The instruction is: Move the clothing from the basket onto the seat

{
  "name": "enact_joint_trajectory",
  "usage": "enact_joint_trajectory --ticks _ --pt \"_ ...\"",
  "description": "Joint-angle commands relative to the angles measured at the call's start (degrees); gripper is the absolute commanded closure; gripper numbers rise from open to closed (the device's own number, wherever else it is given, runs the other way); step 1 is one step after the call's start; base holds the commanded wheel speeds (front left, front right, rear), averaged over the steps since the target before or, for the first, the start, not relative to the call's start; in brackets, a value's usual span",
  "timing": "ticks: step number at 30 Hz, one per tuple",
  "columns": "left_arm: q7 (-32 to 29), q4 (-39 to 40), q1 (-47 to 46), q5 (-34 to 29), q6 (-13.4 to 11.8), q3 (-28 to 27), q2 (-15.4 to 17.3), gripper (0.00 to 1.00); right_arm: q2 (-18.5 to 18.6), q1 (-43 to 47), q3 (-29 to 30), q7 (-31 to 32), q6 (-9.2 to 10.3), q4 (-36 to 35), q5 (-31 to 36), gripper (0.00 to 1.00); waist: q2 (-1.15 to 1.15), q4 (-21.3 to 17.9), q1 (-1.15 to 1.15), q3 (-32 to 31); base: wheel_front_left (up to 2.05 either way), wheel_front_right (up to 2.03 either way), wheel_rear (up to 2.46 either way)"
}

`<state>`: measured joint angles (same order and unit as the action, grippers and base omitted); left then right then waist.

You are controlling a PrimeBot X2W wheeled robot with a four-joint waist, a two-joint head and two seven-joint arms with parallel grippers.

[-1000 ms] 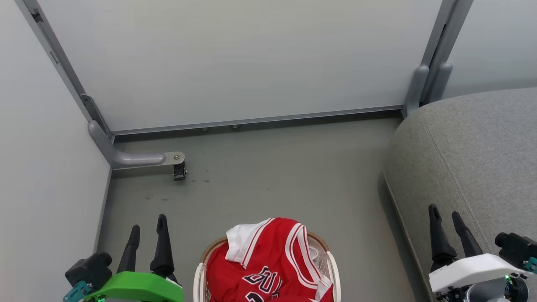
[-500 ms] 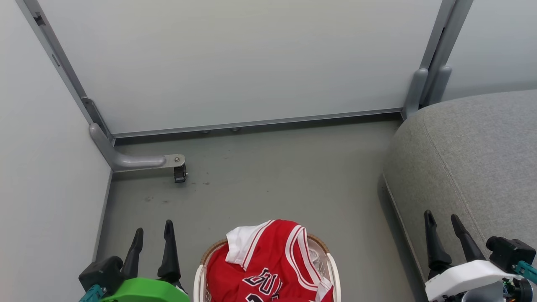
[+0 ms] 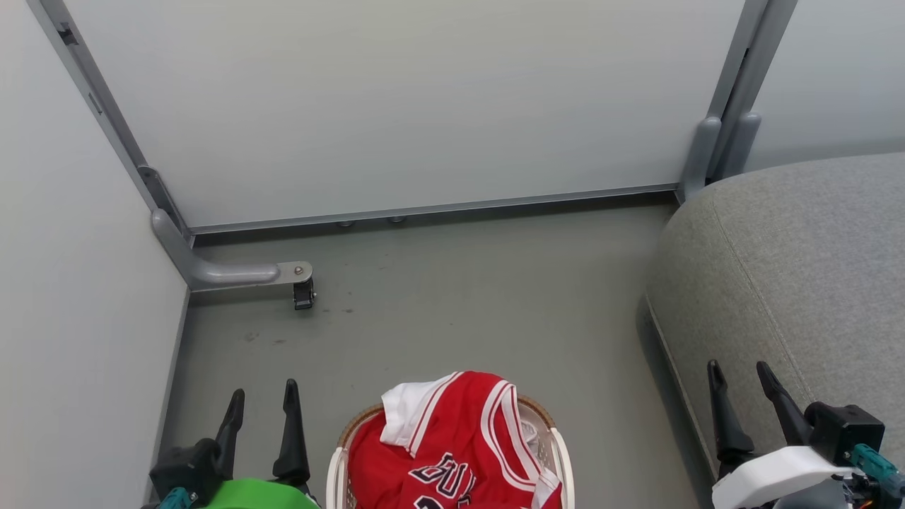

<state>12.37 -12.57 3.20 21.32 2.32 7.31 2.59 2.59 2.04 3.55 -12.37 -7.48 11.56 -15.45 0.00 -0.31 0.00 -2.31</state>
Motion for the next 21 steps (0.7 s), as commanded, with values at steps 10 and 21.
enact_joint_trajectory --ticks 10,21 --pt "1.53 -1.41 0.93 -4.16 -0.34 -0.09 0.44 0.00 0.39 1.05 0.28 -1.53 -0.02 -0.10 5.35 0.00 0.00 -0.01 0.00 0.02 0.00 0.00 0.00" --pt "2.77 -2.15 1.25 -8.40 -0.39 0.42 0.46 0.00 0.44 1.39 0.47 -2.80 -0.01 -0.22 10.36 0.00 0.00 0.15 0.00 0.15 0.00 0.00 0.00"
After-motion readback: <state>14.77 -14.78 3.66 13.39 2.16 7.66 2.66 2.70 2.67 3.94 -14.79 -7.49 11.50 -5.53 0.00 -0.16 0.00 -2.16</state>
